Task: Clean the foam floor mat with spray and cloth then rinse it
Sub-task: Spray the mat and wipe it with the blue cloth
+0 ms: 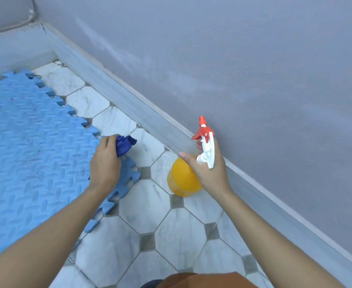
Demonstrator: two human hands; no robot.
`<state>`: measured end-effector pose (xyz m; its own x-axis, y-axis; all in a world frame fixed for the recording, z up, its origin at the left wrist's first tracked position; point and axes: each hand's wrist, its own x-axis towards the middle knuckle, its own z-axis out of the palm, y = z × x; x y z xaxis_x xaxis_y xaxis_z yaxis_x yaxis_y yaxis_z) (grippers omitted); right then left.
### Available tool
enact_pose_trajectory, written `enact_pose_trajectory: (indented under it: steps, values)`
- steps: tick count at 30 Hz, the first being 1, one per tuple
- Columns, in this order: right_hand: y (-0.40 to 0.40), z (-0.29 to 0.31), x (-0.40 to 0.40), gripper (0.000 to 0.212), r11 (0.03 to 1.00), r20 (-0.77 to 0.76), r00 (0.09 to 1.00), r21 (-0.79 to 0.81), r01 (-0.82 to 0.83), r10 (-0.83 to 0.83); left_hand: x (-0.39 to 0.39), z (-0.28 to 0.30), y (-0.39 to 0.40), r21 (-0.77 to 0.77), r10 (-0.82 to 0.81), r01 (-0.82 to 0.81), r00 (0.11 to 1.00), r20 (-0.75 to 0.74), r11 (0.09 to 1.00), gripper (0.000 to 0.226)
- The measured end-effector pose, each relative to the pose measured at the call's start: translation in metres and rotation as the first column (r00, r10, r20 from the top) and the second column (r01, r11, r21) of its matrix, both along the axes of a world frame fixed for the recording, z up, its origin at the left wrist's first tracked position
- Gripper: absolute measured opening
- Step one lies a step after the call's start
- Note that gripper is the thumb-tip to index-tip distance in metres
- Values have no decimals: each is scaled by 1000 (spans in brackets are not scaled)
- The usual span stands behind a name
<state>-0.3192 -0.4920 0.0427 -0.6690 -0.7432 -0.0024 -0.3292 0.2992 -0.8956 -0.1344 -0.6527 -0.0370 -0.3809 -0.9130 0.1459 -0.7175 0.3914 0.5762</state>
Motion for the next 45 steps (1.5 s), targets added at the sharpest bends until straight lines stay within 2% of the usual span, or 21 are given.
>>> enact_pose_trajectory:
  steps: [3, 6, 11, 16, 21, 25, 30, 33, 38, 40, 41, 43, 45]
  values:
    - [14, -5, 4, 76, 990, -48, 990, -65, 128, -132, 13, -8, -6, -12, 55, -54, 998, 38, 998, 52]
    - [24, -8, 12, 77, 972, -138, 967, -135, 194, -212, 23, -13, -12, -9, 136, -136, 990, 42, 991, 55]
    - [10, 9, 13, 82, 974, -191, 970, -199, 110, -149, 36, -15, -16, 5, 225, -225, 973, 52, 974, 56]
    - [-9, 38, 14, 100, 974, -276, 959, -226, 3, -67, 49, -10, -22, -26, 201, -200, 979, 32, 979, 56]
    - [-33, 80, 28, 104, 967, -566, 824, -190, -167, 31, 66, -6, -29, -53, 268, -268, 963, -6, 962, 57]
    - [-69, 90, 59, 101, 949, -634, 762, -142, -282, 131, 83, -6, -32, -47, 363, -368, 927, -89, 929, 59]
    - [-126, 53, 108, 94, 898, -652, 681, 0, -441, 335, 129, 1, -49, -65, 473, -493, 859, -195, 868, 59]
    - [-161, 11, 146, 92, 823, -605, 630, 75, -563, 487, 184, 13, -59, -117, 544, -577, 809, -223, 809, 61]
    - [-219, -69, 217, 90, 689, -577, 468, 246, -682, 670, 281, 4, -51, -148, 697, -729, 683, -219, 668, 69]
    - [-243, -96, 240, 88, 637, -561, 405, 308, -707, 721, 314, -16, -43, -117, 733, -740, 672, -108, 662, 75]
    - [-253, -108, 248, 87, 611, -560, 369, 338, -716, 742, 327, -30, -38, -66, 725, -723, 689, 10, 688, 75]
    - [-268, -131, 262, 82, 572, -574, 298, 385, -725, 763, 342, -58, -24, 60, 607, -655, 727, 322, 753, 69]
    - [-273, -148, 266, 77, 568, -594, 277, 382, -729, 755, 344, -81, -14, 75, 437, -554, 726, 530, 829, 70]
